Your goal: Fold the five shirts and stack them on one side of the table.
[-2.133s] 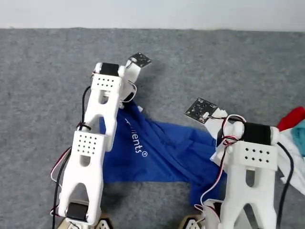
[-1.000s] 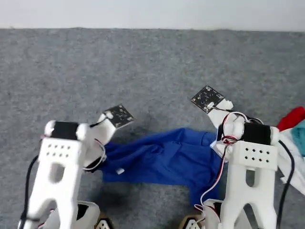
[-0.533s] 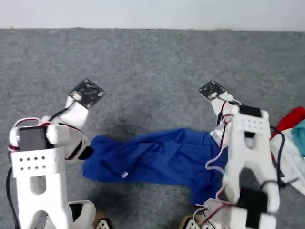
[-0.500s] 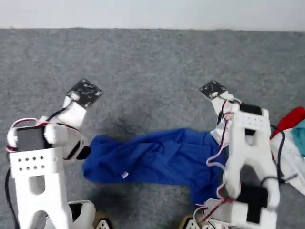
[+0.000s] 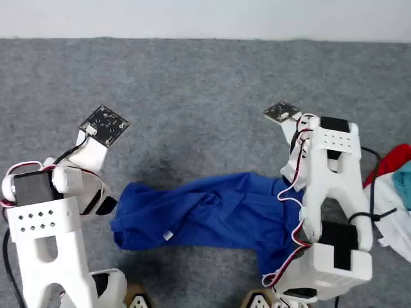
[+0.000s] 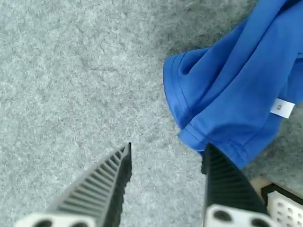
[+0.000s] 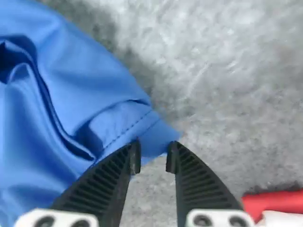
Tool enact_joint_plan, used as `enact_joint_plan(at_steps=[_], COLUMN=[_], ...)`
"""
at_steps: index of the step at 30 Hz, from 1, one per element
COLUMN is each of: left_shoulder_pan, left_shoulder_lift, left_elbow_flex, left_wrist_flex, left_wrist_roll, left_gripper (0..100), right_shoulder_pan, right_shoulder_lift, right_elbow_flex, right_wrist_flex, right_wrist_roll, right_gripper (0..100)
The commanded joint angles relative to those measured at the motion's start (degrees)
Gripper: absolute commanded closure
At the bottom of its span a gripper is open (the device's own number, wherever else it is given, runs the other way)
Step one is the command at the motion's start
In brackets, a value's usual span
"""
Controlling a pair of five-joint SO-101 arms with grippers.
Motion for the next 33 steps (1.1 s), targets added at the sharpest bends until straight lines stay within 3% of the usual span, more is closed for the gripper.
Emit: enact_joint_plan(at_steps=[1,10,15,18,23,28,33], left_shoulder_pan=[-0.35,-0.35,0.00,0.00,-0.35,0.62,5.19], left_shoulder_lift=[-1.05,-1.05,-0.88,0.35,8.88,19.87,32.70], left_elbow_flex=[-1.71,-1.89,-1.45,-1.54,-2.07,-5.85,-13.67], left_wrist_flex=[1.67,1.67,1.41,1.41,0.09,-5.10,-2.11], left_wrist_roll=[-0.35,-0.35,-0.26,-0.26,-0.09,5.54,7.91], left_gripper=[76,76,76,76,82,83,83], right_shoulder_pan=[-0.31,-0.48,-0.31,-0.22,-0.13,2.24,4.53], right_shoulder_lift=[-0.04,0.13,0.13,0.13,0.13,0.04,-0.48], right_elbow_flex=[-0.26,-0.26,-0.18,-0.18,1.23,6.33,6.59], right_wrist_flex=[1.10,0.84,-2.42,-3.21,-3.74,-8.75,-9.45], right_wrist_roll=[-0.35,-0.09,0.18,0.18,0.00,-0.26,0.00], right_gripper=[87.9,88.2,99.0,98.8,98.9,98.9,98.9])
